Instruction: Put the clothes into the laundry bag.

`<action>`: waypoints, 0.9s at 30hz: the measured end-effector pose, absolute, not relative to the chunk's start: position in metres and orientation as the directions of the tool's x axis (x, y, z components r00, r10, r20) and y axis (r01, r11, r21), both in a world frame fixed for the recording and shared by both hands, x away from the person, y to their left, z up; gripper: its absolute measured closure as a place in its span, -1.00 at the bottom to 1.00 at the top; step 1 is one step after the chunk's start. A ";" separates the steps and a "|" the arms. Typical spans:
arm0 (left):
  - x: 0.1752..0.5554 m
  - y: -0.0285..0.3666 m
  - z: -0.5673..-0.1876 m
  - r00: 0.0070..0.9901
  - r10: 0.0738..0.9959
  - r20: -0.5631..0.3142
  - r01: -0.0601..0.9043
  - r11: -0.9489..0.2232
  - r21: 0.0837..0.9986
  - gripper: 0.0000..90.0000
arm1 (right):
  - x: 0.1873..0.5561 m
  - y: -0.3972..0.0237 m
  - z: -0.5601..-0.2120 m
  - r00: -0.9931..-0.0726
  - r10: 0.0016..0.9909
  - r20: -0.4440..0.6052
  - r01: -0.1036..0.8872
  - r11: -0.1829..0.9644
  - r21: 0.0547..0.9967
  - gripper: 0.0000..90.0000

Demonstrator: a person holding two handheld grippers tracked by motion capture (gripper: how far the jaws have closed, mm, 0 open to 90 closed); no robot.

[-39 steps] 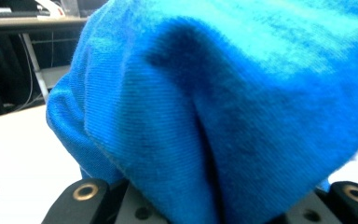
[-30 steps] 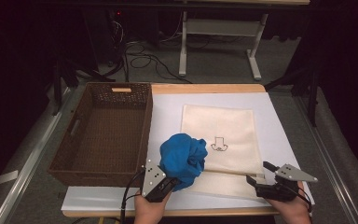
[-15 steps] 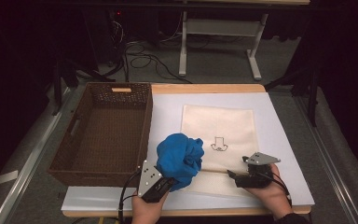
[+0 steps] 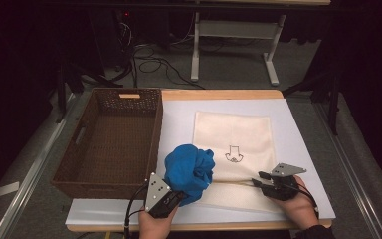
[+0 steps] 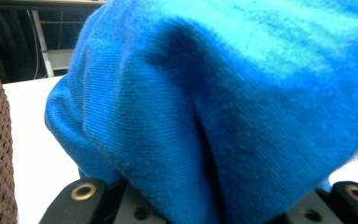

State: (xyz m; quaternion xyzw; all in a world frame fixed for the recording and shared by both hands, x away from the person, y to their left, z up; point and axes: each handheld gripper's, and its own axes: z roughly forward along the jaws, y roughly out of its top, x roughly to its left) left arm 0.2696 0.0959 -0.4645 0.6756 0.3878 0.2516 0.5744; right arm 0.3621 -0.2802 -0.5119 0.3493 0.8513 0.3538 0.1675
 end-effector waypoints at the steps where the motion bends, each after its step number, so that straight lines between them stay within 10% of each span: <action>1: 0.270 0.096 -0.465 0.572 0.814 -0.105 0.233 -0.039 0.972 0.72 | 0.361 -0.279 -0.512 -0.707 0.705 -0.054 0.462 0.518 0.720 0.55; 5: 0.270 0.095 -0.465 0.571 0.815 -0.104 0.233 -0.040 0.972 0.72 | 0.361 -0.279 -0.511 -0.701 0.713 -0.023 0.481 0.496 0.723 0.88; 15: 0.267 0.090 -0.462 0.590 0.800 -0.106 0.224 -0.036 0.974 0.72 | 0.348 -0.261 -0.505 -0.726 0.686 0.042 0.470 0.450 0.759 0.92; 27: 0.266 0.088 -0.463 0.595 0.797 -0.103 0.222 -0.040 0.974 0.72 | 0.349 -0.238 -0.512 -0.754 0.657 0.019 0.444 0.489 0.751 0.38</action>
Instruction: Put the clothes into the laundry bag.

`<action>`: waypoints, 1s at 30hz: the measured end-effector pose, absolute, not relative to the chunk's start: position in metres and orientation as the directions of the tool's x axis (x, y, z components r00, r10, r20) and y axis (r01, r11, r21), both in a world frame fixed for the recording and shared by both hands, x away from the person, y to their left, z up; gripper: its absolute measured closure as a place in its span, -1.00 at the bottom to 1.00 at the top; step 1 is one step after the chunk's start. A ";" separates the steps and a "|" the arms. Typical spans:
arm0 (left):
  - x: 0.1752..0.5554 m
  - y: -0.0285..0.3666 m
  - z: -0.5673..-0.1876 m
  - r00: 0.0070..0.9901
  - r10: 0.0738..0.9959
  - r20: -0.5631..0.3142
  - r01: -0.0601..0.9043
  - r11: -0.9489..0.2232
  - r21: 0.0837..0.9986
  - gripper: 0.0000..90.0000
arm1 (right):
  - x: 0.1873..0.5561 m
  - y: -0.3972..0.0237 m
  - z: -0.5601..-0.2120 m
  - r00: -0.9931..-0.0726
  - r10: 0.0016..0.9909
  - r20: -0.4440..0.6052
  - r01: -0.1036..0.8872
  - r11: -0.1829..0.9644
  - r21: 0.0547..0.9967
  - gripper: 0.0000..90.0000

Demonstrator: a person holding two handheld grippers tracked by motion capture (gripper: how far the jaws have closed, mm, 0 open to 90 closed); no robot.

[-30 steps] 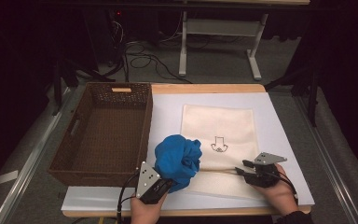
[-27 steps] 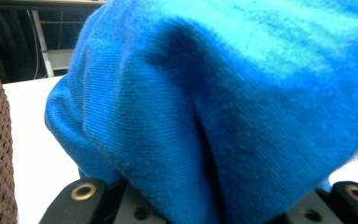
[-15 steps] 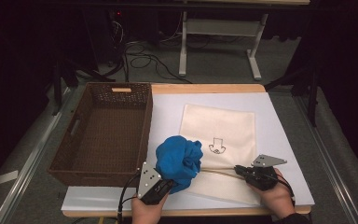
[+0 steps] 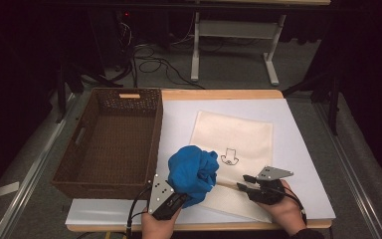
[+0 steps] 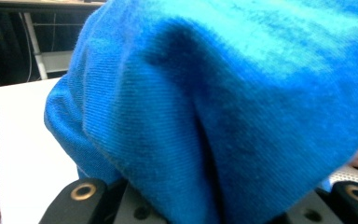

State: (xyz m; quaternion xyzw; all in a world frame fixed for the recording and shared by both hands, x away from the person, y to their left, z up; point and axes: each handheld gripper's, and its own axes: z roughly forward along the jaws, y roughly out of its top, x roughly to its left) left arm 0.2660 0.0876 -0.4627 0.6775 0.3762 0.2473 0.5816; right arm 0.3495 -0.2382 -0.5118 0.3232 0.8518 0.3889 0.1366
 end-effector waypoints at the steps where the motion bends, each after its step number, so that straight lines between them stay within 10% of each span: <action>1: 0.266 0.087 -0.463 0.597 0.796 -0.104 0.223 -0.040 0.974 0.72 | 0.349 -0.236 -0.513 -0.756 0.654 0.002 0.440 0.506 0.742 0.40; 9: 0.262 0.079 -0.463 0.616 0.781 -0.102 0.226 -0.051 0.973 0.72 | 0.348 -0.237 -0.513 -0.753 0.657 -0.008 0.437 0.510 0.741 0.95; 30: 0.252 0.045 -0.472 0.672 0.736 -0.078 0.237 -0.114 0.965 0.72 | 0.355 -0.251 -0.496 -0.710 0.701 0.064 0.436 0.366 0.822 0.97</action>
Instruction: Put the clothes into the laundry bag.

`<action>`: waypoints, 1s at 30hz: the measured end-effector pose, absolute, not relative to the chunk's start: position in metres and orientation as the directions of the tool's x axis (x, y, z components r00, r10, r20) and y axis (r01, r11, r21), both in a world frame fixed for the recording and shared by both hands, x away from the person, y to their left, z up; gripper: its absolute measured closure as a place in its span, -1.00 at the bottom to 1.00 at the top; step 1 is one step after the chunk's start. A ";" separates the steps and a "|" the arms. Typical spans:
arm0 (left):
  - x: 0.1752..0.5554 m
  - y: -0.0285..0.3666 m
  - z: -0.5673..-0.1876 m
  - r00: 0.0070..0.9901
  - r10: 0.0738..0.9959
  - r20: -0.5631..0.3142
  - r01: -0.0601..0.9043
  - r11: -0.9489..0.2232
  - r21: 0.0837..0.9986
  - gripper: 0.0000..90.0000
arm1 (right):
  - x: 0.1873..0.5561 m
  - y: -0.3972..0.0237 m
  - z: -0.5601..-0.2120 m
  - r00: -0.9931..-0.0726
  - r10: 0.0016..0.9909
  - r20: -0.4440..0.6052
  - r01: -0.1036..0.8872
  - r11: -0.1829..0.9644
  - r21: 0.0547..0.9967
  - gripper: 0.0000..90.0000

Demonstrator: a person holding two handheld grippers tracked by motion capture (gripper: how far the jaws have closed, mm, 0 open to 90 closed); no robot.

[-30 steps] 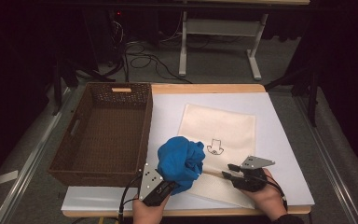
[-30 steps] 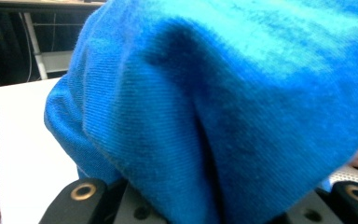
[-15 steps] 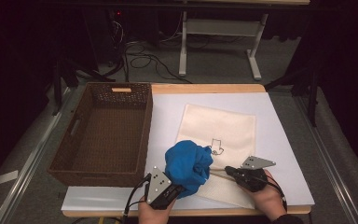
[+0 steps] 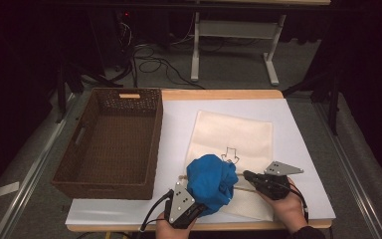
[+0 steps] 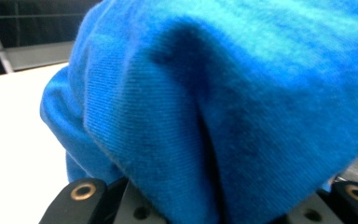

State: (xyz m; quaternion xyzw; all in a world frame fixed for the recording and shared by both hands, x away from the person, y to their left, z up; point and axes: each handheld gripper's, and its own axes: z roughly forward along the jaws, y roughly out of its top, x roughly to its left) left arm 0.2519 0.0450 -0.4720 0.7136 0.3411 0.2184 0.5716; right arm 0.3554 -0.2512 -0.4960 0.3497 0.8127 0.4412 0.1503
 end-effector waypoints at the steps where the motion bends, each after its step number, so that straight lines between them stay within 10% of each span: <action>1: 0.252 0.045 -0.472 0.672 0.736 -0.078 0.237 -0.114 0.965 0.72 | 0.355 -0.251 -0.496 -0.710 0.701 0.064 0.436 0.366 0.822 0.97; 25: 0.268 0.031 -0.489 0.666 0.741 -0.085 0.285 -0.148 0.947 0.72 | 0.351 -0.247 -0.501 -0.731 0.681 0.048 0.438 0.414 0.798 0.95; 30: 0.268 0.029 -0.490 0.672 0.736 -0.087 0.289 -0.153 0.945 0.72 | 0.354 -0.242 -0.510 -0.749 0.661 0.050 0.457 0.460 0.761 0.64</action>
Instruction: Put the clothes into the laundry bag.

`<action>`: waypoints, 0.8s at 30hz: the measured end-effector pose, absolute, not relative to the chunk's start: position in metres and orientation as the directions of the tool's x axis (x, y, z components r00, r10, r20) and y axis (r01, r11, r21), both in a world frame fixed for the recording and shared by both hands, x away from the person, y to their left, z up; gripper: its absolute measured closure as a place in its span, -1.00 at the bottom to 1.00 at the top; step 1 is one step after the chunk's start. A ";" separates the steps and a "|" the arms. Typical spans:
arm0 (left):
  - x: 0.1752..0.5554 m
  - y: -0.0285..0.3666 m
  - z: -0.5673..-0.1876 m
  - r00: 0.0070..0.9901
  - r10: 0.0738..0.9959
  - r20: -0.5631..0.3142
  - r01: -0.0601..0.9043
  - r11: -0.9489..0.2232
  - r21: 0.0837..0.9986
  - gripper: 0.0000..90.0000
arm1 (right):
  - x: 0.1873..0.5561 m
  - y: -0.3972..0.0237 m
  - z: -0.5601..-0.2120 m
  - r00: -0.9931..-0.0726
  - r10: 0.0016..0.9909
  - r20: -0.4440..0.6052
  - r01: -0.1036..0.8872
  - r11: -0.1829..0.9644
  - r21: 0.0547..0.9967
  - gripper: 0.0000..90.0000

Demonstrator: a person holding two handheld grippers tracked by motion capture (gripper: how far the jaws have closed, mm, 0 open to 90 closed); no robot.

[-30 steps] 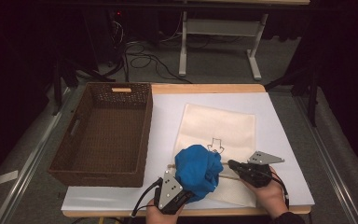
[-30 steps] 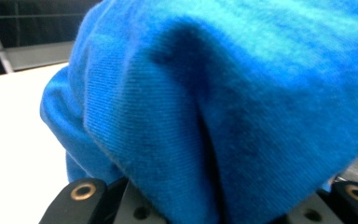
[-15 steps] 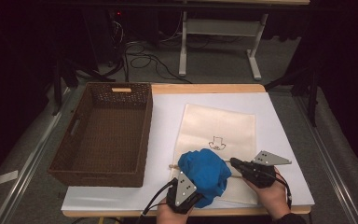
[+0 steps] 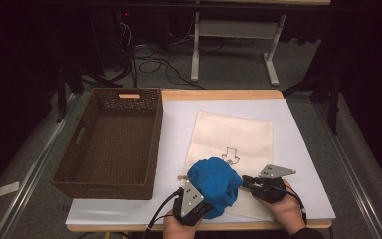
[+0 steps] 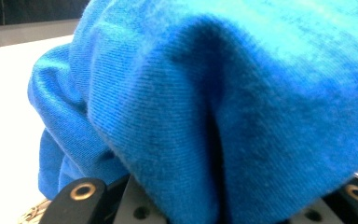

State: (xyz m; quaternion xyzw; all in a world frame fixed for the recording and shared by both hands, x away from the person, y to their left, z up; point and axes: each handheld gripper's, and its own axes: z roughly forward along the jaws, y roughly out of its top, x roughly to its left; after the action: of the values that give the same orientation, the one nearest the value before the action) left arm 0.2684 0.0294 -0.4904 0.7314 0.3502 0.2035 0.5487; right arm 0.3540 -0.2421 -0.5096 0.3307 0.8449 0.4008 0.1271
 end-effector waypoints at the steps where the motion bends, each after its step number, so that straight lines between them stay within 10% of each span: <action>1: 0.268 0.029 -0.490 0.672 0.736 -0.087 0.289 -0.153 0.945 0.72 | 0.354 -0.242 -0.510 -0.749 0.661 0.050 0.457 0.460 0.761 0.64; 4: 0.267 0.029 -0.491 0.674 0.734 -0.090 0.291 -0.151 0.945 0.72 | 0.354 -0.234 -0.515 -0.760 0.650 0.006 0.449 0.518 0.728 0.51; 9: 0.266 0.030 -0.489 0.675 0.732 -0.094 0.287 -0.143 0.947 0.72 | 0.354 -0.235 -0.514 -0.752 0.660 -0.016 0.446 0.527 0.723 0.95; 24: 0.253 0.029 -0.475 0.713 0.696 -0.085 0.235 -0.123 0.964 0.72 | 0.351 -0.241 -0.496 -0.741 0.672 0.010 0.415 0.446 0.793 0.96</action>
State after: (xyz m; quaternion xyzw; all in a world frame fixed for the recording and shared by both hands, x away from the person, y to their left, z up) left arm 0.2528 0.0286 -0.4749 0.7224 0.3223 0.1994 0.5784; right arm 0.3510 -0.2406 -0.4964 0.3248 0.8361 0.4140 0.1552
